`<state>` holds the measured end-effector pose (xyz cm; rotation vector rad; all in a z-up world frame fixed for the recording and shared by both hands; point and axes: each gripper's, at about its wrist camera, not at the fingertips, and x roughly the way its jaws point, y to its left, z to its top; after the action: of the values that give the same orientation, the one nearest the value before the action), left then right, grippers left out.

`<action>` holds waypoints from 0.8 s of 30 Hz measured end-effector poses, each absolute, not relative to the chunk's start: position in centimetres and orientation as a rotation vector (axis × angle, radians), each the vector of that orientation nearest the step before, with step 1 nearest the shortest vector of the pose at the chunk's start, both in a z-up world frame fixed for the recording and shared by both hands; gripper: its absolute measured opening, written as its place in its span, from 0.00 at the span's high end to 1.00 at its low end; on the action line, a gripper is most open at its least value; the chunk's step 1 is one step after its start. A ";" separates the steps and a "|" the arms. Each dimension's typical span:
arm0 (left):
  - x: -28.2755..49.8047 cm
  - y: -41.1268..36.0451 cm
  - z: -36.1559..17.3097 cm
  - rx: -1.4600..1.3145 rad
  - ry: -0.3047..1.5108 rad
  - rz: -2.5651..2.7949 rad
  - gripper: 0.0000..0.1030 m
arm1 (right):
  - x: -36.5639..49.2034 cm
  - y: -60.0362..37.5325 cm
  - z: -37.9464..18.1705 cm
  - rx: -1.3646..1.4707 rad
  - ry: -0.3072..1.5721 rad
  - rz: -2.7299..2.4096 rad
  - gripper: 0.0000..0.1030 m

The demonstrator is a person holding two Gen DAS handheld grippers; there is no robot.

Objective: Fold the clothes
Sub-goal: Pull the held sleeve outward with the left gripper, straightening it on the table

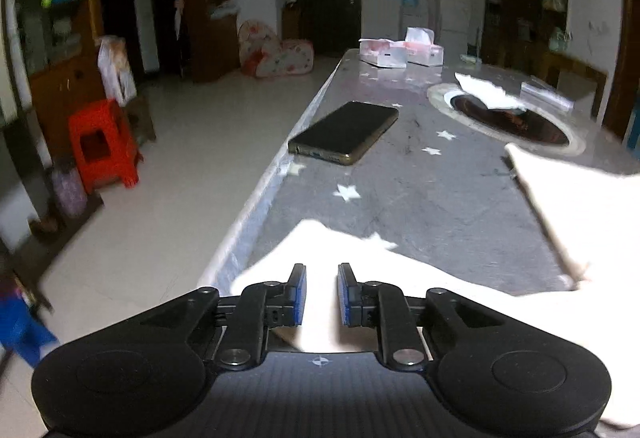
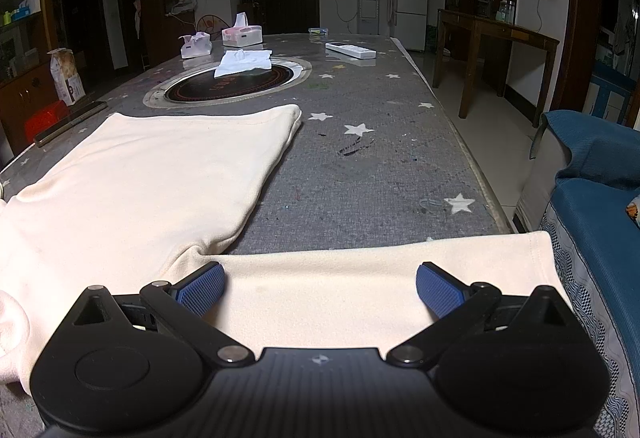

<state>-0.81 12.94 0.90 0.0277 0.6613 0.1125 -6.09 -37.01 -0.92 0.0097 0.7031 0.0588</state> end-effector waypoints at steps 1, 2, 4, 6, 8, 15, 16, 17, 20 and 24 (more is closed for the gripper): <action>-0.4 12.8 0.8 0.061 0.654 0.124 0.83 | -6.1 -37.0 -0.9 0.010 0.703 0.059 0.00; 0.1 12.7 0.7 0.097 0.650 0.144 0.83 | -6.1 -37.0 -0.9 0.010 0.703 0.059 0.00; 0.8 12.6 0.3 0.172 0.637 0.178 0.83 | -6.1 -37.0 -0.9 0.009 0.704 0.059 0.00; 1.1 12.7 0.0 0.224 0.627 0.205 0.83 | -6.0 -37.0 -0.9 0.009 0.703 0.059 0.00; 1.1 13.2 0.3 0.205 0.633 0.218 0.80 | -6.0 -37.0 -0.9 0.007 0.704 0.058 0.00; -2.9 12.8 2.4 0.050 0.634 0.133 0.80 | -7.0 -36.1 0.8 -0.060 0.695 0.102 0.00; -3.8 12.2 2.7 0.024 0.629 0.085 0.80 | -7.2 -35.8 1.1 -0.072 0.694 0.122 0.00; -4.9 11.2 3.1 0.019 0.621 0.021 0.80 | -7.5 -35.4 1.4 -0.083 0.696 0.139 0.00; -7.4 8.3 3.6 0.009 0.594 -0.172 0.80 | -8.5 -34.3 1.6 -0.076 0.700 0.181 0.00; -8.4 4.8 3.0 0.011 0.617 -0.346 0.79 | -10.2 -33.6 1.2 -0.032 0.702 0.209 0.00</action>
<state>-8.44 4.82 2.98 0.0107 0.6173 -0.3461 -10.24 -33.64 1.23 -0.0317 0.7025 0.2091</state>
